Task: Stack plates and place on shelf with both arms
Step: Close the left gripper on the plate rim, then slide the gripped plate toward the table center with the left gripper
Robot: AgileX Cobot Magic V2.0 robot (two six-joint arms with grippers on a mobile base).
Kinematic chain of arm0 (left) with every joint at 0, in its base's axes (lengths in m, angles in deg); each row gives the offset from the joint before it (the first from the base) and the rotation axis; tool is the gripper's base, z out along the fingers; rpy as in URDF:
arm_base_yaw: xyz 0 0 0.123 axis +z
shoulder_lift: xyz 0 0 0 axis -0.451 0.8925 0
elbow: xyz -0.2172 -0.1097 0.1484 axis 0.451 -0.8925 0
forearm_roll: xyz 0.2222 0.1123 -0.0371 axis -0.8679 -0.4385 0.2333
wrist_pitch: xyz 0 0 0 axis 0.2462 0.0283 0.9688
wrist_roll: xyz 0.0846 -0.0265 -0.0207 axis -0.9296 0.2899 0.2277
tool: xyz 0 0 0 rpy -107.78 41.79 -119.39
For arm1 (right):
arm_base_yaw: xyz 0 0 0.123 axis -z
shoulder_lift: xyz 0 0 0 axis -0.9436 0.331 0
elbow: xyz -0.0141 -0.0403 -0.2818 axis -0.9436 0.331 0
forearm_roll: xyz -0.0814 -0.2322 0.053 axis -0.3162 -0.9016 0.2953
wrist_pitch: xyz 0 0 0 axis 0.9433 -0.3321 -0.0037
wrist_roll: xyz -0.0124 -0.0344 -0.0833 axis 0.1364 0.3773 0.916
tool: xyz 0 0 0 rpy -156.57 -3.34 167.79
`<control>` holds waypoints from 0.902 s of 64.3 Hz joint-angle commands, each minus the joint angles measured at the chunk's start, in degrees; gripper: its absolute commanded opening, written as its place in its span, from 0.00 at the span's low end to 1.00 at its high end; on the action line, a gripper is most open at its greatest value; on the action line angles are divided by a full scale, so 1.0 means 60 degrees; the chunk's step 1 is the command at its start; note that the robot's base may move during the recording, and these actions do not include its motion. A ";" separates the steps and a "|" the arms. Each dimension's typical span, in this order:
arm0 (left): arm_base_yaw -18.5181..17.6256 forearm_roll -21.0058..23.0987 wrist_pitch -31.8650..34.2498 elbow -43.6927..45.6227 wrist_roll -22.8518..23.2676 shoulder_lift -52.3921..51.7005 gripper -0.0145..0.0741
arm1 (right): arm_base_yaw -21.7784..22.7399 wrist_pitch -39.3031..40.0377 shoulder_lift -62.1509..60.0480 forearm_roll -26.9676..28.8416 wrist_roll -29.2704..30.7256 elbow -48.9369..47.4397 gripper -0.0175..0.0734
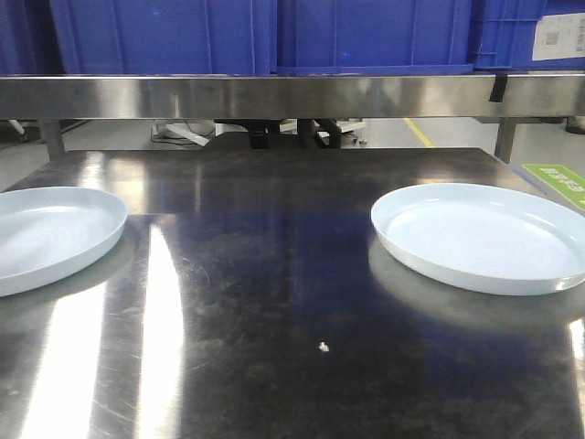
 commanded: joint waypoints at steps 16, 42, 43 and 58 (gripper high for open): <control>0.0041 0.0128 -0.0179 0.0279 -0.0023 -0.0431 0.26 | 0.0037 0.0916 -0.0181 -0.0087 0.0051 0.0013 0.25; 0.0041 0.2331 -0.1517 0.1495 -0.0711 -0.0556 0.26 | 0.0037 0.0916 -0.0181 -0.0087 0.0051 0.0013 0.25; 0.0041 0.2473 -0.1536 0.1529 -0.0765 -0.0578 0.26 | 0.0037 0.0916 -0.0181 -0.0087 0.0051 0.0013 0.25; -0.0377 0.4069 -0.1679 0.1642 -0.1232 -0.0884 0.26 | 0.0037 0.0916 -0.0181 -0.0087 0.0051 0.0013 0.25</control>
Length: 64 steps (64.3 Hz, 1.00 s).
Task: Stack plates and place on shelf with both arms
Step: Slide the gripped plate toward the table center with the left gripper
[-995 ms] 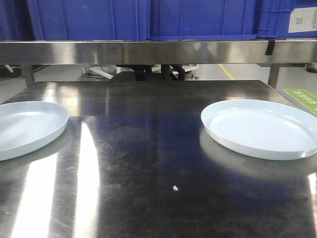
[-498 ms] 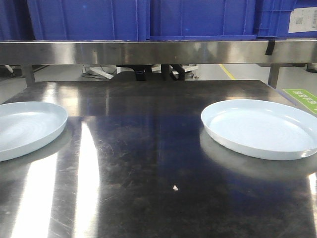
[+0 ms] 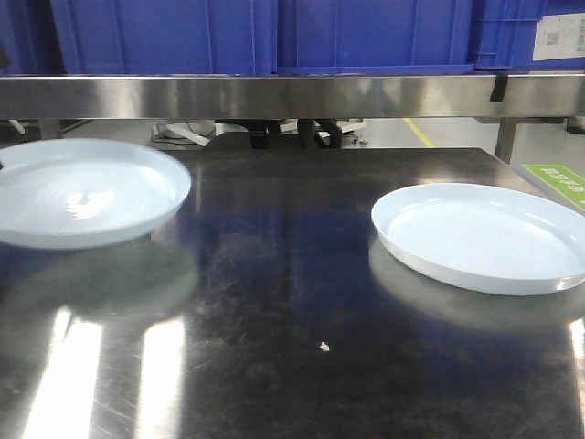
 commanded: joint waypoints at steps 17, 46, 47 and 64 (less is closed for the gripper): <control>-0.1488 0.2089 0.0800 0.0200 -0.0550 -0.0682 0.26 | 0.0037 0.0916 -0.0181 -0.0087 0.0051 0.0013 0.25; -0.2693 0.2495 0.2410 -0.0961 -0.0044 -0.0211 0.26 | 0.0037 0.0916 -0.0181 -0.0087 0.0051 0.0013 0.25; -0.2693 0.2494 0.2431 -0.0983 -0.0017 -0.0186 0.26 | 0.0037 0.0916 -0.0181 -0.0087 0.0051 0.0013 0.25; -0.2693 0.2478 0.2644 -0.1028 0.0031 -0.0125 0.29 | 0.0037 0.0916 -0.0181 -0.0087 0.0051 0.0013 0.25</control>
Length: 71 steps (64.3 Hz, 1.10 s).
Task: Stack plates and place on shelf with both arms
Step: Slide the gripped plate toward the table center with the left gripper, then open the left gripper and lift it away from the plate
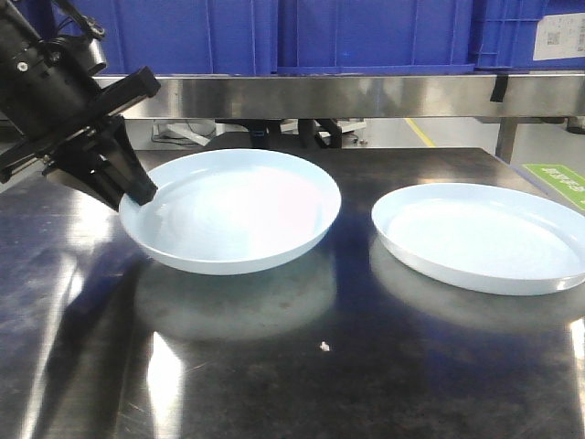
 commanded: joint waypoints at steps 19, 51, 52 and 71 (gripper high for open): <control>-0.0236 0.0415 0.0023 0.0215 0.0143 -0.0253 0.46 | 0.0037 0.0916 -0.0181 -0.0087 0.0051 0.0013 0.25; -0.0127 -0.0351 -0.0122 0.0195 0.0143 -0.1897 0.60 | 0.0037 0.0916 -0.0181 -0.0087 0.0051 0.0013 0.25; -0.0127 -0.0377 -0.0064 0.0190 0.0143 -0.2054 0.60 | 0.0037 0.0916 -0.0181 -0.0087 0.0051 0.0013 0.25; -0.0148 -0.2465 0.2845 -0.2051 0.0126 -0.4437 0.46 | 0.0037 0.0916 -0.0181 -0.0087 0.0051 0.0013 0.25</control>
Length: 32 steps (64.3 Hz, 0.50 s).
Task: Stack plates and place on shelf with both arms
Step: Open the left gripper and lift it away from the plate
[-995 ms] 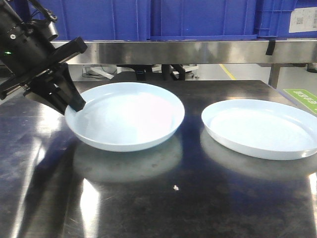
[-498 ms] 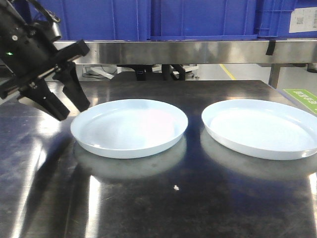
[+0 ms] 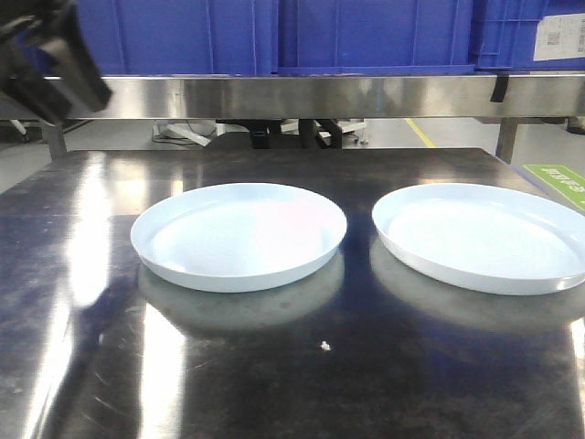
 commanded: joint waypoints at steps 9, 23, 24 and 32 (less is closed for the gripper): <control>0.0007 -0.1694 0.2799 -0.1893 0.0086 -0.2115 0.34 | 0.0037 0.0916 -0.0181 -0.0087 0.0051 0.0013 0.25; 0.0007 -0.2191 0.4862 -0.4016 0.0086 -0.4008 0.25 | 0.0037 0.0916 -0.0181 -0.0087 0.0051 0.0013 0.25; 0.0007 -0.2191 0.5000 -0.4135 0.0086 -0.4130 0.25 | 0.0037 0.0916 -0.0181 -0.0087 0.0051 0.0013 0.25; 0.0007 -0.2191 0.6237 -0.5054 0.0086 -0.5197 0.25 | 0.0037 0.0916 -0.0181 -0.0087 0.0051 0.0013 0.25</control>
